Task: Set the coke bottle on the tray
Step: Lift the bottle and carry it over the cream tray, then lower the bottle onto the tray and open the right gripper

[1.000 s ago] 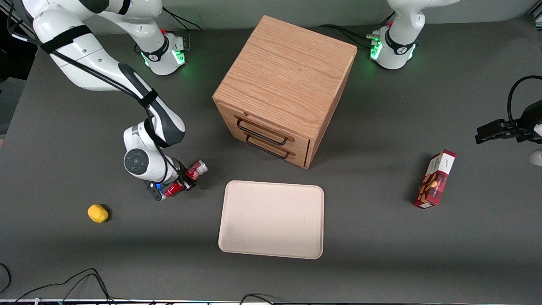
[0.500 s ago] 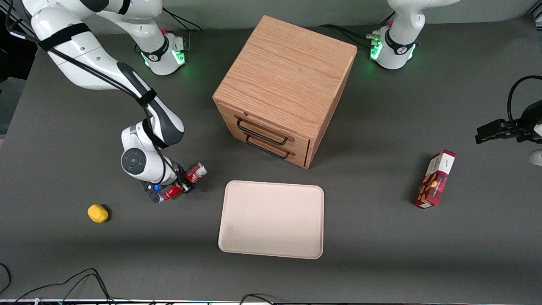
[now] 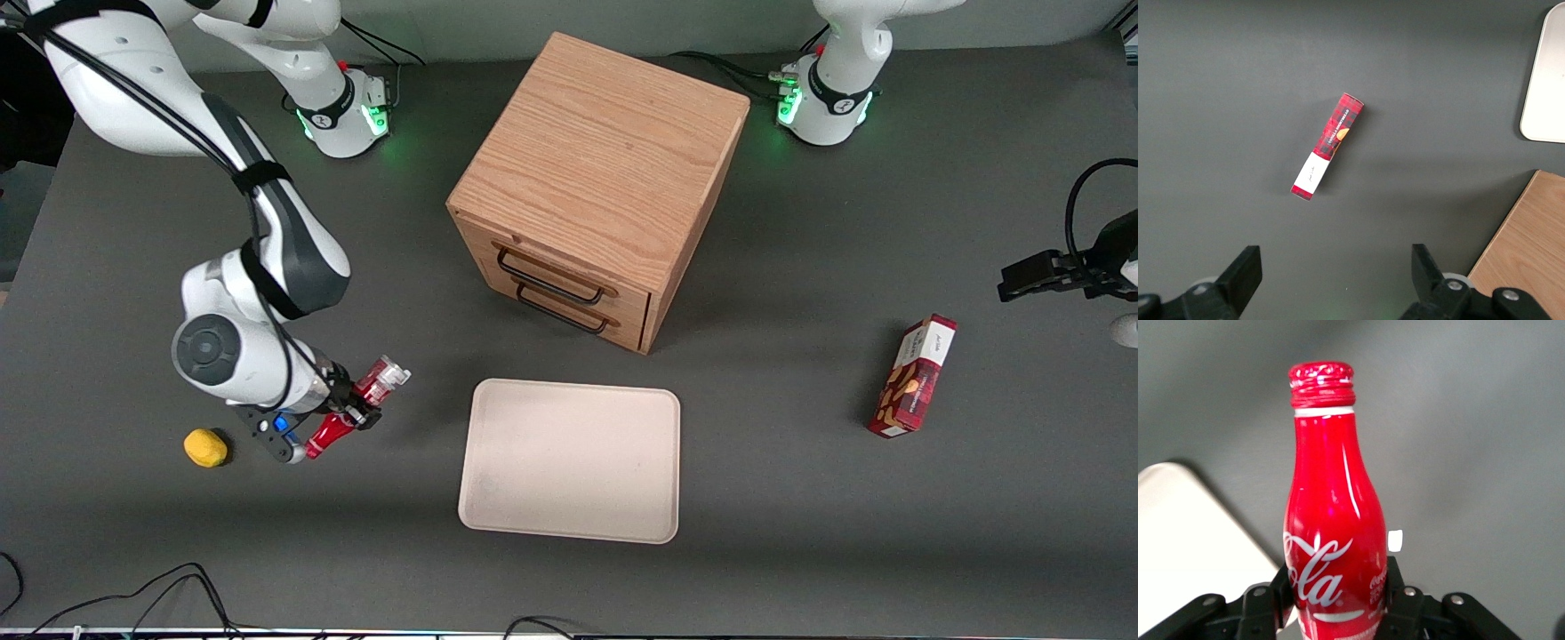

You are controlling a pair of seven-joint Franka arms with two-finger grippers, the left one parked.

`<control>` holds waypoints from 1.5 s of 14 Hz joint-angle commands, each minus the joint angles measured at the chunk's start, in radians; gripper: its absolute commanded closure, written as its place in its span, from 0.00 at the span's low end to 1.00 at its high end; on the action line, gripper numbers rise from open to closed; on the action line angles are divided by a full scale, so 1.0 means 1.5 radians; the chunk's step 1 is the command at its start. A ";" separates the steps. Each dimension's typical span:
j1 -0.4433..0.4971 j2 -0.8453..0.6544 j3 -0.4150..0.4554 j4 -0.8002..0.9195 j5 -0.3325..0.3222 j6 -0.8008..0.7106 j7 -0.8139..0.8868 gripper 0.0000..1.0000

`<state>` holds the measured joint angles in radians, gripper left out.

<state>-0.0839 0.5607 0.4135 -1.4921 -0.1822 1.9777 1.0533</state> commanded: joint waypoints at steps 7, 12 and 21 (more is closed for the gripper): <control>0.069 0.165 0.052 0.277 -0.059 -0.067 -0.307 0.91; 0.104 0.265 0.060 0.300 -0.058 0.009 -0.299 1.00; 0.139 0.357 0.045 0.296 -0.060 0.128 -0.259 0.74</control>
<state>0.1071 1.0725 0.4875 -1.0965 -0.2452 2.1627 0.6308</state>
